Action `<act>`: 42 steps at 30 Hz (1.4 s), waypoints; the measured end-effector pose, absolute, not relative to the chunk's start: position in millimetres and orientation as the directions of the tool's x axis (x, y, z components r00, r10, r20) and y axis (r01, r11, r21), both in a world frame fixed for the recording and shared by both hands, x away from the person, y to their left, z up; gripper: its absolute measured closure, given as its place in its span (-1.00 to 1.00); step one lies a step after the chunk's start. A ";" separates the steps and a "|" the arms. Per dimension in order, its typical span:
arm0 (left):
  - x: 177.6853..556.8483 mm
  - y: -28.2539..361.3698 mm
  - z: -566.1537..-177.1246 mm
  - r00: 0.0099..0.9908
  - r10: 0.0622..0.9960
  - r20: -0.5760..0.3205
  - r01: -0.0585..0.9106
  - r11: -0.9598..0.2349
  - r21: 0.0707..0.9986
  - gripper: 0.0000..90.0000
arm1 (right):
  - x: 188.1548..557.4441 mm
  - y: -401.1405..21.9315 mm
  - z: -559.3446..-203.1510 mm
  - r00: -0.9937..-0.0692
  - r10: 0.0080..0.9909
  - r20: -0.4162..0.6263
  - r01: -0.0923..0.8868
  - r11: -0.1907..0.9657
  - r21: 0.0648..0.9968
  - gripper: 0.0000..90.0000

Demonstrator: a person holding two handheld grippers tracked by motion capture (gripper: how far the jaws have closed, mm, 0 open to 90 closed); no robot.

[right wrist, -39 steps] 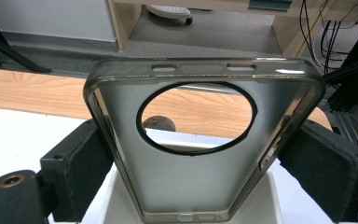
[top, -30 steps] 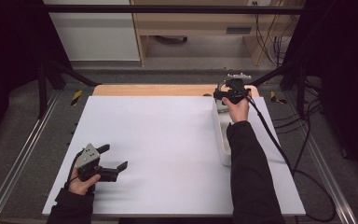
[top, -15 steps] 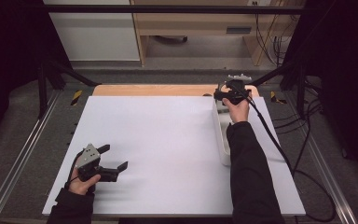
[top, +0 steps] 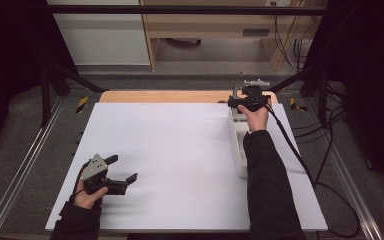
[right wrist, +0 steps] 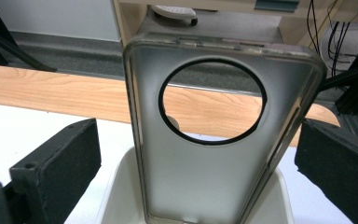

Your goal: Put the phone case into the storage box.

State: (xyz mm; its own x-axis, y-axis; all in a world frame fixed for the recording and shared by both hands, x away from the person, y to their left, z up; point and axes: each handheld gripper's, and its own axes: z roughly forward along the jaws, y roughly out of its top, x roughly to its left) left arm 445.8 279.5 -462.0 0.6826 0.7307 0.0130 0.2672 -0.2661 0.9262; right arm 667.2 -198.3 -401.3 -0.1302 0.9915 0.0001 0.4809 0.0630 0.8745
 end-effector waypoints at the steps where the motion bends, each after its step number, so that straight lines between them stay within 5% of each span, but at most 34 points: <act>1: 445.8 279.5 -462.0 0.682 0.731 0.013 0.267 -0.266 0.926 -1.00 | 667.2 -198.8 -400.6 -0.132 0.991 -0.004 0.477 0.068 0.876 -0.99; 18: 445.3 278.9 -461.5 0.682 0.731 0.014 0.264 -0.264 0.928 -1.00 | 641.4 -203.9 -376.0 -0.214 0.977 0.012 0.380 0.072 0.922 -0.99; 42: 444.1 277.5 -460.4 0.692 0.722 0.015 0.254 -0.263 0.931 -1.00 | 539.3 -207.4 -358.6 -0.561 0.828 0.000 0.211 0.143 0.967 -0.99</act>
